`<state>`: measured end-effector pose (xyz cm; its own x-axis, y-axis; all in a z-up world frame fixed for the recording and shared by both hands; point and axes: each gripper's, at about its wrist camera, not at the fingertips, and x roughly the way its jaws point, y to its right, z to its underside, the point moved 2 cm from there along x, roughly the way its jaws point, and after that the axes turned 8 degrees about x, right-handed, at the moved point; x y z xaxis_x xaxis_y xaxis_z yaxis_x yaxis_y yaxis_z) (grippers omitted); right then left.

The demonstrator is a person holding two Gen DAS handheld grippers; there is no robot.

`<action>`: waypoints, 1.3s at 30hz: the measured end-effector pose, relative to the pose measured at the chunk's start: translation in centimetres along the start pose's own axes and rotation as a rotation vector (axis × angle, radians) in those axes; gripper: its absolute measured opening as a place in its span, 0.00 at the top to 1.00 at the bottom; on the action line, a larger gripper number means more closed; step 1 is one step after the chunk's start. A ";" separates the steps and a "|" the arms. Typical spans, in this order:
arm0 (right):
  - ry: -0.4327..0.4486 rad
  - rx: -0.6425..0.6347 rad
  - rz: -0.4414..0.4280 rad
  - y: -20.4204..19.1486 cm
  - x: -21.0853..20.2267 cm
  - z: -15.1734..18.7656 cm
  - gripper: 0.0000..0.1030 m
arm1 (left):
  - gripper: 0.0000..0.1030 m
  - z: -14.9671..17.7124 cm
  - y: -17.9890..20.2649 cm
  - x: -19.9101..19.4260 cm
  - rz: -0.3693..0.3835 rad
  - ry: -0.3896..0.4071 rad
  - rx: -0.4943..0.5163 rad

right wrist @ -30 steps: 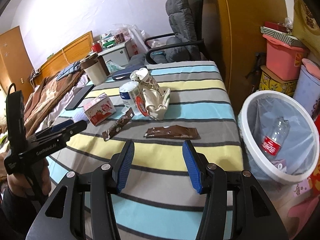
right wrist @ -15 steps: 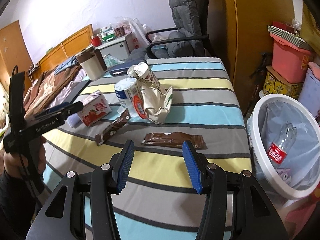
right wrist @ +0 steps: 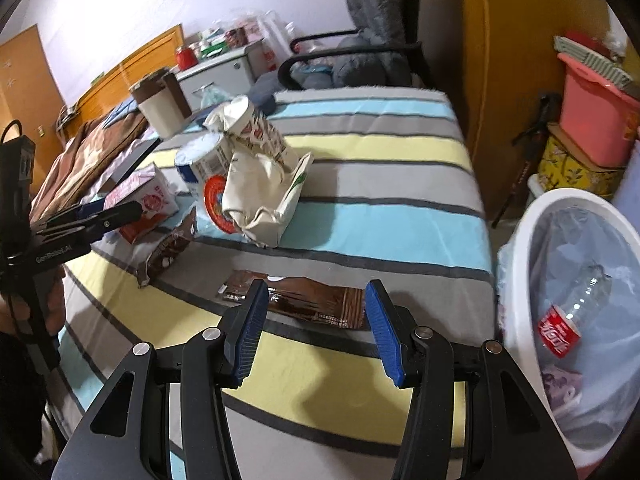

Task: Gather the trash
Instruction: 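Reach the left gripper to the pink carton while the right gripper approaches the brown wrapper, then grasp the pink milk carton with the left gripper while the right gripper grasps the brown wrapper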

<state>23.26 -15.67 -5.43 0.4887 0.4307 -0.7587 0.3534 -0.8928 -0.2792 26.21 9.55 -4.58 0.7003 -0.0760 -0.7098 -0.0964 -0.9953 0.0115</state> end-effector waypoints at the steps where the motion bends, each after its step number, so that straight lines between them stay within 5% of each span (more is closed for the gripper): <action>1: -0.011 -0.008 -0.009 0.0 0.1 0.1 0.49 | 0.39 0.2 0.0 0.0 0.001 -0.002 -0.002; 5: -0.049 -0.069 -0.027 -1.0 0.1 0.8 0.49 | 0.63 0.7 0.2 0.1 -0.004 -0.030 -0.020; 13: -0.097 -0.156 -0.149 -3.3 -1.4 2.6 0.49 | 0.64 2.1 0.6 -1.8 0.010 -0.018 -0.051; 20: -0.029 -0.178 -0.061 -3.6 -1.1 1.9 0.49 | 0.63 3.0 0.5 -3.2 0.020 -0.012 -0.065; 26: -0.060 -0.192 -0.042 -3.4 0.5 1.2 0.49 | 0.52 2.6 0.1 -2.4 0.005 -0.023 -0.054; 30: -0.049 -0.149 -0.051 -3.1 -0.3 1.5 0.73 | 0.52 2.6 0.3 -1.9 0.005 -0.029 -0.056; 34: -0.032 -0.094 -0.046 -2.6 -1.2 2.3 0.76 | 0.64 3.0 0.8 -2.0 0.007 -0.034 -0.055; 39: 0.004 -0.038 -0.043 -2.5 -2.6 2.9 0.76 | 0.64 3.5 1.5 -3.2 -0.004 -0.016 -0.063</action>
<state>18.77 -14.97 -4.47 0.4754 0.4690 -0.7444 0.4042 -0.8679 -0.2887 21.34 8.54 -4.81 0.6893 -0.0720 -0.7209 -0.0490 -0.9974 0.0528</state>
